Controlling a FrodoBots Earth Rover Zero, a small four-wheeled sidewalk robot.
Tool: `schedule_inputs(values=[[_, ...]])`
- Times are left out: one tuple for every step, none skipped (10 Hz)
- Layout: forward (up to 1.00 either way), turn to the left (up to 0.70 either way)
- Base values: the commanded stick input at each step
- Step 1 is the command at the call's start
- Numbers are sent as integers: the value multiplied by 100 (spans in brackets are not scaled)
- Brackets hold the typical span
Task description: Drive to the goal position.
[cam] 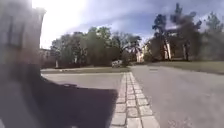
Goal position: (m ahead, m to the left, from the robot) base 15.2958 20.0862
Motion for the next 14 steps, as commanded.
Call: schedule_inputs(values=[[100,1],[100,25],[100,41],[100,41],[100,41],[100,41],[100,41],[100,29],[100,1],[100,1],[100,1],[100,1],[100,1],[100,1]])
